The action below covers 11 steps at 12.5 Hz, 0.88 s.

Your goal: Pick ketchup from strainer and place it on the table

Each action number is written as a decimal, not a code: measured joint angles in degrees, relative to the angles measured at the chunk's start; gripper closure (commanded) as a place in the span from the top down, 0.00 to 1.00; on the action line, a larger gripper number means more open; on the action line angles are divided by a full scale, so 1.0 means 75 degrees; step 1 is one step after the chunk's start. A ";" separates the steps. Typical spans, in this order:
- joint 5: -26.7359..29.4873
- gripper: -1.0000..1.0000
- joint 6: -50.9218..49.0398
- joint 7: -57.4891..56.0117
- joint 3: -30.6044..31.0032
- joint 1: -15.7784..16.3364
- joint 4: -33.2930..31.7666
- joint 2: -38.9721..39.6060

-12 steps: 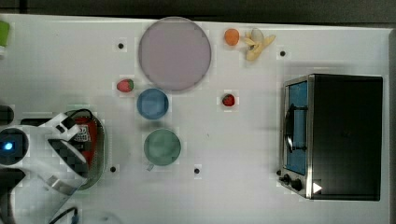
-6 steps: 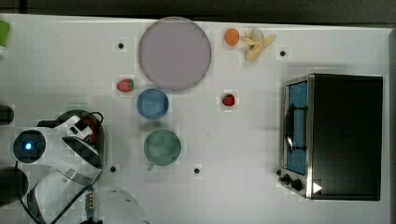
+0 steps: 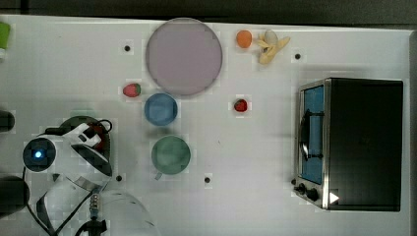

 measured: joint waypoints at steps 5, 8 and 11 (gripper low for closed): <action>0.0088 0.56 -0.0332 0.0007 0.0134 -0.0034 -0.0090 -0.0448; 0.1309 0.56 -0.0929 0.0023 0.0608 -0.0450 -0.0298 -0.1669; 0.2513 0.56 -0.2025 -0.0151 0.1003 -0.0823 -0.0015 -0.2997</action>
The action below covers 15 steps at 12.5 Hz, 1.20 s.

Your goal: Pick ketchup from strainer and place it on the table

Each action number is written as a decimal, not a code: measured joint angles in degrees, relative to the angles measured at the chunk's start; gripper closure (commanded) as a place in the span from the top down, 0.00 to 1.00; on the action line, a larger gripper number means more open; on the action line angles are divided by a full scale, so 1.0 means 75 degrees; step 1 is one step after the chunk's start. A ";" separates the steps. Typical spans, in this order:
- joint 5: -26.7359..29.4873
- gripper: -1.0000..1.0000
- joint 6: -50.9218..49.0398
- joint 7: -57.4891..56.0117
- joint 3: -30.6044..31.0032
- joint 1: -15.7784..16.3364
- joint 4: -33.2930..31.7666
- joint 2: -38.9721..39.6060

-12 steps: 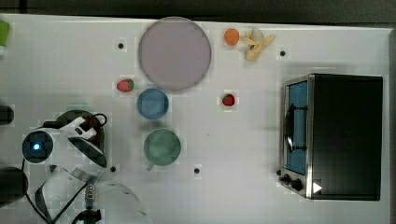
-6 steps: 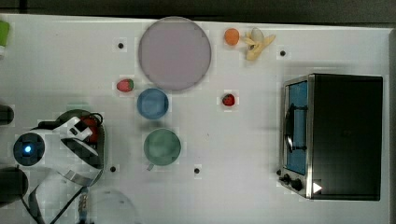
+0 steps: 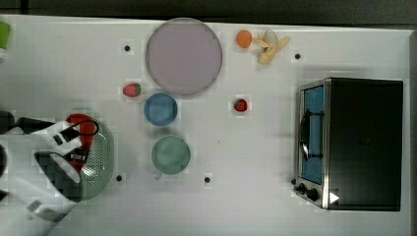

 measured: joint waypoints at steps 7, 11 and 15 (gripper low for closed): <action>0.1071 0.56 -0.1951 -0.1882 0.0015 -0.0659 0.0597 -0.0968; 0.1112 0.56 -0.2330 -0.3295 -0.0761 -0.1258 0.0731 -0.1501; 0.1118 0.56 -0.2322 -0.5252 -0.1925 -0.1808 0.0925 -0.1922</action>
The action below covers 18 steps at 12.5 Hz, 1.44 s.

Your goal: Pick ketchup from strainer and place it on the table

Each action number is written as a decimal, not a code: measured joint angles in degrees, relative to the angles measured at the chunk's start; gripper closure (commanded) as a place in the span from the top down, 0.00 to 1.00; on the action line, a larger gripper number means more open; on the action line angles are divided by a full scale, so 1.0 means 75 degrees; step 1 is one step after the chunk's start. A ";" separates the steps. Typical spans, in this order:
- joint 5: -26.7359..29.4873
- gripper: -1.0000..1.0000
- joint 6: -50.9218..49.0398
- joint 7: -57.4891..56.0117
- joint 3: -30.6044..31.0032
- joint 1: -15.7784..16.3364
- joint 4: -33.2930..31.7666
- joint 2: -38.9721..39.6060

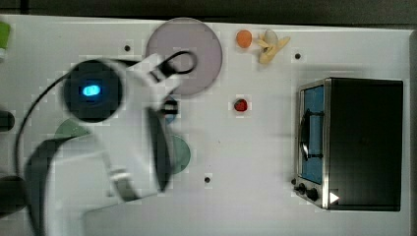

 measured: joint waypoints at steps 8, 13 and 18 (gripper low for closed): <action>0.0070 0.56 0.0239 -0.1332 -0.2016 -0.0518 -0.0686 -0.0078; 0.0023 0.56 0.1509 -0.1380 -0.2106 -0.0515 -0.2074 0.0350; 0.0054 0.92 0.2565 -0.1391 -0.1942 -0.0425 -0.2402 0.1903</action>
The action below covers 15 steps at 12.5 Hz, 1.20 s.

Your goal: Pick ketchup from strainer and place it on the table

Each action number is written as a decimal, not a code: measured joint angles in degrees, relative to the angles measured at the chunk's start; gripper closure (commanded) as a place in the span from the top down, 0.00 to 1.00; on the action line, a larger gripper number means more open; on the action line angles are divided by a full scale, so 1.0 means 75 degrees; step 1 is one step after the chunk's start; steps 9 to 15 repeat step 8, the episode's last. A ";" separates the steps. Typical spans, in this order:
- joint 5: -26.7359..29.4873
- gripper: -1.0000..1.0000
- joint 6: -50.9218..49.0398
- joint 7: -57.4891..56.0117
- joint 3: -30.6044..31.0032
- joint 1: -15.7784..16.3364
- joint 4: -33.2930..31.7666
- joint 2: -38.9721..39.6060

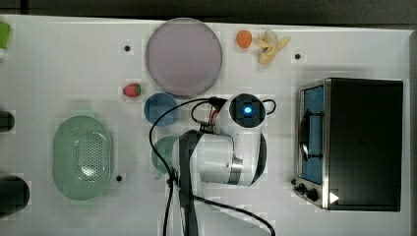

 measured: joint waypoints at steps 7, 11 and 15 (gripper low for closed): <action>0.0004 1.00 -0.0623 0.0246 0.0019 -0.0045 0.0119 -0.0532; 0.0022 1.00 -0.1182 0.0586 0.0006 -0.0054 0.0298 -0.0898; 0.0022 1.00 -0.1182 0.0586 0.0006 -0.0054 0.0298 -0.0898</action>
